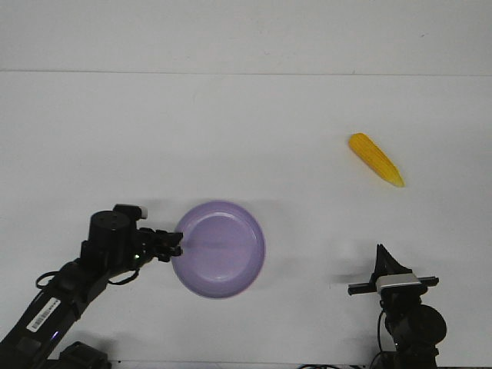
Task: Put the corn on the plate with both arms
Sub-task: 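Drag the plate with the left gripper toward the robot and center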
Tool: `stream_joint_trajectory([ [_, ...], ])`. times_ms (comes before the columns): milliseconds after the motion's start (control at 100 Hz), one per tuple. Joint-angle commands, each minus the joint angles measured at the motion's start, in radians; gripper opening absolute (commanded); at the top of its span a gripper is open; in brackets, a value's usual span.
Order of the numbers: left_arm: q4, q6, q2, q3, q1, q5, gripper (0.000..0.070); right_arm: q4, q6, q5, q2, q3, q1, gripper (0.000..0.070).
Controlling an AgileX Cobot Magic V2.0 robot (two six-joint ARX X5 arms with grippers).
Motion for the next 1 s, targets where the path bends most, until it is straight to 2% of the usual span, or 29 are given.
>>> stream_joint_trajectory([
  [0, 0.068, -0.081, 0.023, -0.027, -0.055, -0.029, 0.0009, 0.01, 0.011, 0.0, 0.0, -0.003, 0.0, 0.0016],
  [170, 0.114, -0.087, 0.118, -0.066, -0.179, -0.163, 0.0009, 0.01, 0.011, 0.0, 0.0, -0.003, 0.0, 0.0016],
  [310, 0.163, -0.087, 0.207, -0.066, -0.22, -0.167, 0.0009, 0.01, 0.011, 0.0, 0.0, -0.003, 0.0, 0.0016],
  [530, 0.176, -0.087, 0.264, -0.065, -0.223, -0.193, 0.0022, 0.01, 0.011, 0.0, 0.0, -0.003, 0.0, 0.0016],
  [550, 0.175, -0.086, 0.264, -0.065, -0.223, -0.194, 0.0038, 0.01, 0.011, 0.0, 0.0, -0.003, 0.0, 0.0016],
  [580, 0.176, -0.085, 0.264, -0.065, -0.223, -0.194, 0.0099, 0.01, 0.011, 0.0, 0.0, -0.003, 0.0, 0.0016],
  [670, 0.187, -0.079, 0.262, -0.065, -0.223, -0.194, 0.0397, 0.01, 0.011, 0.0, 0.0, -0.003, 0.0, 0.0016],
  [710, 0.193, -0.078, 0.262, -0.065, -0.223, -0.194, 0.0465, 0.01, 0.011, 0.0, 0.0, -0.003, 0.0, 0.0016],
  [870, 0.223, -0.05, 0.238, -0.062, -0.222, -0.209, 0.0469, 0.01, 0.011, 0.0, 0.0, -0.003, 0.0, 0.0016],
  [990, 0.248, -0.009, 0.139, -0.056, -0.221, -0.241, 0.0469, 0.01, 0.011, 0.0, 0.0, -0.003, 0.0, 0.0016],
])
